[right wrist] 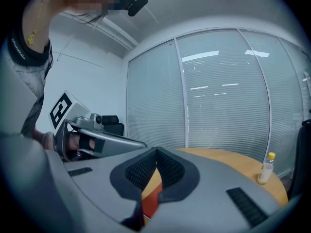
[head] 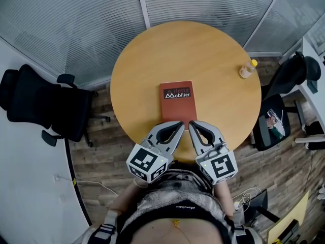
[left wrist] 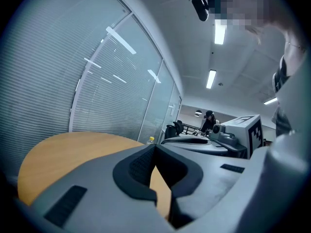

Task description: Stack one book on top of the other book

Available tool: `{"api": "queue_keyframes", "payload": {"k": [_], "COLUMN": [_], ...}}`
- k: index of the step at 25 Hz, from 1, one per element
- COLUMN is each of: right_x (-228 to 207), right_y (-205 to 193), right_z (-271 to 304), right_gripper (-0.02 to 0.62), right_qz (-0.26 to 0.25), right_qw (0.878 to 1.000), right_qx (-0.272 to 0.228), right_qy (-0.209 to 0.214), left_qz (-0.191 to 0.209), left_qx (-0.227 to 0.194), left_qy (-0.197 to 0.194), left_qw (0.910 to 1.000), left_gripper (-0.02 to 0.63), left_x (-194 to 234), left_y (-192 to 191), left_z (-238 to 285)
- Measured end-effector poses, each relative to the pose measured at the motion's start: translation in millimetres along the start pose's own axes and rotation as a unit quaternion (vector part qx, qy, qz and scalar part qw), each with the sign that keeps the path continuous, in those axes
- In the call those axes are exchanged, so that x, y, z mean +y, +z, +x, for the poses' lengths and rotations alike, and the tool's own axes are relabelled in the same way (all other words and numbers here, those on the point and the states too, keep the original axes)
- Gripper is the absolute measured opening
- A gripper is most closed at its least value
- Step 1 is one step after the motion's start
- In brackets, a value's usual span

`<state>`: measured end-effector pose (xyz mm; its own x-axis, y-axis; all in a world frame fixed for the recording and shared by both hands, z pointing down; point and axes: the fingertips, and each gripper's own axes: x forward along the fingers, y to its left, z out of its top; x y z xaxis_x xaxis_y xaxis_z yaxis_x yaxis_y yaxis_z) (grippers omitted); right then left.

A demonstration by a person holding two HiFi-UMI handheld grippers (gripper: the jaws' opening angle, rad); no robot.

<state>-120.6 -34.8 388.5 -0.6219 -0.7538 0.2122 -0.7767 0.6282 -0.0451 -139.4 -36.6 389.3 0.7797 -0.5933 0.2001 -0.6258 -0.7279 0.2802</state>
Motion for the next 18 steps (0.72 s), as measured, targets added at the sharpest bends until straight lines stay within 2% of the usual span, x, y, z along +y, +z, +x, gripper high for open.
{"api": "queue_keyframes", "payload": {"k": [18], "right_x": [-11], "right_y": [0], "right_z": [7], "right_gripper": [0.023], "right_qz": [0.003], "right_qw": [1.000], "right_qx": [0.018], "right_qy": [-0.022], "left_qz": [0.003], "left_qx": [0.009], "left_qy": [-0.005], "left_qw": [0.9999], "left_gripper": [0.018], "left_x": [11], "left_y": [-2], "left_z": [9]}}
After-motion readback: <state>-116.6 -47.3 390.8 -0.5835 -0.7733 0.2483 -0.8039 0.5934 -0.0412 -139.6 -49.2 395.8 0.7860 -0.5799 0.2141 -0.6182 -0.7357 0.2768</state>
